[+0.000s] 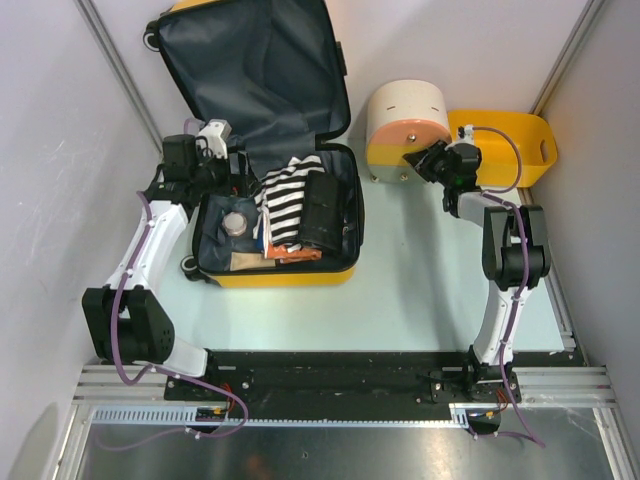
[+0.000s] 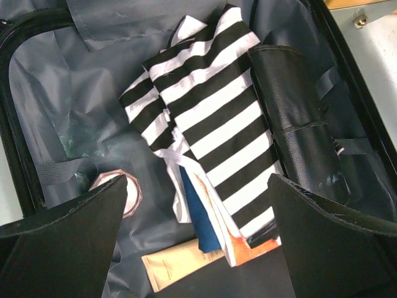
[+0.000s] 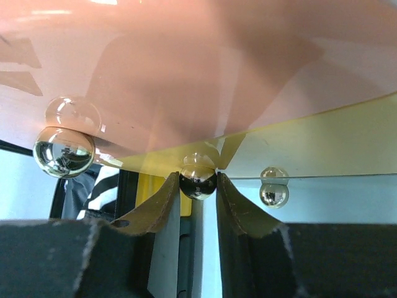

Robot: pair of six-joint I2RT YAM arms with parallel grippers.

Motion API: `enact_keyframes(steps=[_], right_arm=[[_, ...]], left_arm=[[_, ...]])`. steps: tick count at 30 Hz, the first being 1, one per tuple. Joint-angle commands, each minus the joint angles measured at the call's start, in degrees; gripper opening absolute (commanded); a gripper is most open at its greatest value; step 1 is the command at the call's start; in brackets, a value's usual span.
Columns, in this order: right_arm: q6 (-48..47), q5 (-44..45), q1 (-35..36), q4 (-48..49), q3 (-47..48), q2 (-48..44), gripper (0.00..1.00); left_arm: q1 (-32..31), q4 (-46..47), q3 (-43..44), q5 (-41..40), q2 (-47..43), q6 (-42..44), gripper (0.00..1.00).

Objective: Open, take out, and arrange the luggage

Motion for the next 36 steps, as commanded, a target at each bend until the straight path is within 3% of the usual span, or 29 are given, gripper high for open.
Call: enact_keyframes(steps=[1,11,20,22,23,26,29,36], right_arm=[[-0.22,-1.99,0.12,0.37,2.39,-1.08,0.0],[0.57,-3.49,1.17,-1.65,-6.22,-8.99,0.0],[-0.13,-2.97,1.78,-4.81,-12.55,-14.09,0.03],[-0.48,-2.62,1.96,-5.34,-13.26,-14.53,0.14],[-0.48,-2.0,1.96,-5.43,-13.26,-14.62,0.44],[-1.01,-1.3,1.79,-4.91,-13.26,-14.79,0.72],[-1.27,-1.73,1.35,-4.73,-13.17,-15.49,0.8],[-5.4,-5.25,0.21,-11.57,-13.17,-18.31,0.89]], left_arm=[[0.64,1.23,0.65,0.75,-1.06,0.4,1.0],[0.99,0.35,-1.28,-3.82,-1.5,6.29,1.0],[0.99,-6.41,1.09,-9.79,3.15,11.21,1.0],[0.99,-8.61,2.49,-10.76,5.44,11.3,1.0],[0.99,-9.92,2.93,-11.55,7.18,11.13,1.0],[0.99,-12.29,4.69,-12.87,9.92,11.13,1.0],[0.99,-14.14,6.62,-14.37,13.78,10.95,1.0],[0.81,-17.93,11.1,-17.18,21.87,11.3,1.0]])
